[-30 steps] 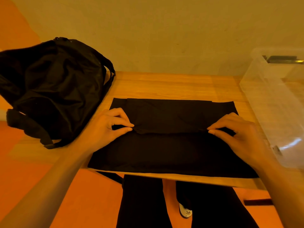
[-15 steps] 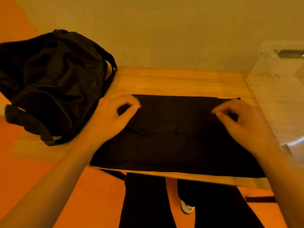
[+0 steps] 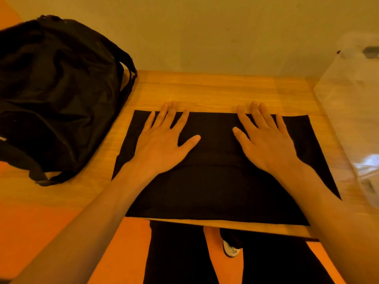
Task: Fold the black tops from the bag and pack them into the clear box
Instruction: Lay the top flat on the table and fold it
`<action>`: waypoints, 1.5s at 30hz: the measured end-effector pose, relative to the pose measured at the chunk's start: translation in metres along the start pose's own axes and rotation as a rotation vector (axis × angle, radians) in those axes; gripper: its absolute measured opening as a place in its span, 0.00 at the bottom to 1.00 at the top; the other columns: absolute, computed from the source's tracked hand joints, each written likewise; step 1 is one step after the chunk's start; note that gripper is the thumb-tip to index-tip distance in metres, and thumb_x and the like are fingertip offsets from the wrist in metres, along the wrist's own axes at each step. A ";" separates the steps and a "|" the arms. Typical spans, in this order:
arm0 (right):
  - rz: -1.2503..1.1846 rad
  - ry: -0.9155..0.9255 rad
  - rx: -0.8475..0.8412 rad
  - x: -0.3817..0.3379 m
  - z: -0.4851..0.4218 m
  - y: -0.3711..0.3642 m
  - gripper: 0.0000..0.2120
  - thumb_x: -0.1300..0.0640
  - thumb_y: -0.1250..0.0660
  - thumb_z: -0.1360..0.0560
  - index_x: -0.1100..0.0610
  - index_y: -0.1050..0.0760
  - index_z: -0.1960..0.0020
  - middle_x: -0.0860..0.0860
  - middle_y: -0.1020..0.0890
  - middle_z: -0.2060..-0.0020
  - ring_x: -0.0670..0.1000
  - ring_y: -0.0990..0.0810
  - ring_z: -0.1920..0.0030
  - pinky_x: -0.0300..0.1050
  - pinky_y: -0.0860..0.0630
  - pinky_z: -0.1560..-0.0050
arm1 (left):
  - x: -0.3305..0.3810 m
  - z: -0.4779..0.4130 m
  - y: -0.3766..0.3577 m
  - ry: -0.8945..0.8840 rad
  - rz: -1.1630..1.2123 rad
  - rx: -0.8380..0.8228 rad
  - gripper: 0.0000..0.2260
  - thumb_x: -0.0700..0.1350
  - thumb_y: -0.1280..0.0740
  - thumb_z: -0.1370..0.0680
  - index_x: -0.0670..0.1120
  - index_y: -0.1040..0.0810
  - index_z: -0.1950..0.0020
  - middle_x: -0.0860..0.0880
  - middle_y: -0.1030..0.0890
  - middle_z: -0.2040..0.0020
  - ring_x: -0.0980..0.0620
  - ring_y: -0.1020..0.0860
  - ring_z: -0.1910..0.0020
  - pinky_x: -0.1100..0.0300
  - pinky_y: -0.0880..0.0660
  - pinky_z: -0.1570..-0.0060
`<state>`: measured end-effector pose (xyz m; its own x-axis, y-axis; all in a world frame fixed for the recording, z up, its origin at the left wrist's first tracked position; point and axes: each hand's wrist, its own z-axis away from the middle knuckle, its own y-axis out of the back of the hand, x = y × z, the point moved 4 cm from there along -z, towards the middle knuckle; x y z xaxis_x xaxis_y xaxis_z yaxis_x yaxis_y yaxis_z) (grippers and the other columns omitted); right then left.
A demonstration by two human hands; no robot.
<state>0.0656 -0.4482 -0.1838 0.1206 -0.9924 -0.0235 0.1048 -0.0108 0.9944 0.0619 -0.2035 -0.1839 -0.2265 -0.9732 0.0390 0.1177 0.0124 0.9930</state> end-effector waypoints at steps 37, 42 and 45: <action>0.014 0.608 -0.163 -0.218 -0.049 0.010 0.28 0.40 0.58 0.15 0.46 0.58 0.18 0.51 0.58 0.18 0.52 0.62 0.19 0.57 0.62 0.21 | -0.017 0.171 -0.025 0.269 0.137 0.204 0.39 0.71 0.60 0.19 0.45 0.52 0.16 0.44 0.53 0.16 0.49 0.57 0.17 0.47 0.50 0.20; 0.008 0.527 -0.056 -0.219 -0.049 0.002 0.29 0.37 0.61 0.16 0.44 0.59 0.18 0.46 0.57 0.18 0.49 0.61 0.19 0.56 0.61 0.21 | -0.016 0.174 -0.024 0.271 0.154 0.221 0.39 0.71 0.58 0.19 0.47 0.51 0.16 0.46 0.53 0.16 0.50 0.57 0.17 0.48 0.50 0.20; 0.008 0.503 -0.052 -0.219 -0.051 0.002 0.29 0.37 0.60 0.17 0.44 0.60 0.18 0.47 0.56 0.18 0.50 0.61 0.19 0.57 0.61 0.21 | -0.016 0.174 -0.026 0.276 0.142 0.208 0.40 0.72 0.58 0.20 0.47 0.52 0.16 0.46 0.55 0.16 0.50 0.58 0.18 0.48 0.52 0.19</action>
<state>0.0899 -0.2246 -0.1823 0.5808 -0.8106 -0.0753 0.1495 0.0152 0.9886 -0.1058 -0.1480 -0.1905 0.0503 -0.9833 0.1750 -0.0756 0.1710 0.9824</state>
